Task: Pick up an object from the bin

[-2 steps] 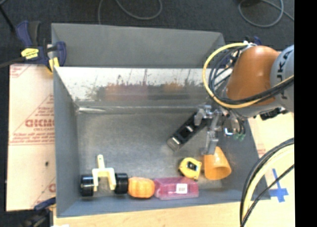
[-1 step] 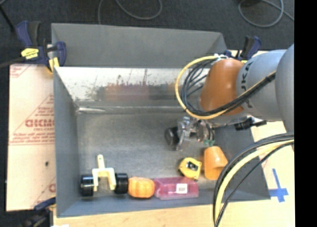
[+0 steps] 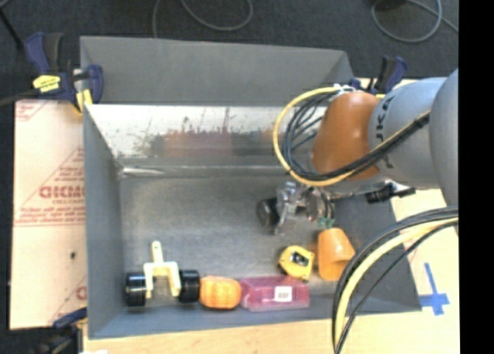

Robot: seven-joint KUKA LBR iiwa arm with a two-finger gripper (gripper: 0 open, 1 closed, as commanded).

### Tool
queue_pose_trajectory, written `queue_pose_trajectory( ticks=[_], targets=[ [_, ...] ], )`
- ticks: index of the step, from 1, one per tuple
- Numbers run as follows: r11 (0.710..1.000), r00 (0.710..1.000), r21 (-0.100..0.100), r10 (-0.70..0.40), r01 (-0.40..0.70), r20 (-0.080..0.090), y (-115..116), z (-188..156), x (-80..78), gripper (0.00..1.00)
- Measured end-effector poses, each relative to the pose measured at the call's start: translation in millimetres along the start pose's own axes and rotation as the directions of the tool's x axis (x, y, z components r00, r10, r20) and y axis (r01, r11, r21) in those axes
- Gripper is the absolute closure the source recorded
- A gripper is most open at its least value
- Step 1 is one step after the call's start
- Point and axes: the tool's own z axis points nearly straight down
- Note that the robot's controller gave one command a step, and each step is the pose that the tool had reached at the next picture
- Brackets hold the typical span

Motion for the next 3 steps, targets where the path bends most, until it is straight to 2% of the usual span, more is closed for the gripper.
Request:
queue_pose_trajectory(
  ticks=[1,2,3],
  targets=[
    [1.0,1.0,0.0,0.0,0.0,0.0,0.0,0.0,0.0,1.0],
    [0.998,0.998,0.002,-0.068,0.068,0.006,9.6,-85.0,-2.7,1.0],
    [0.996,0.996,0.001,-0.092,0.092,-0.001,5.8,-21.3,7.7,0.0]
  ],
)
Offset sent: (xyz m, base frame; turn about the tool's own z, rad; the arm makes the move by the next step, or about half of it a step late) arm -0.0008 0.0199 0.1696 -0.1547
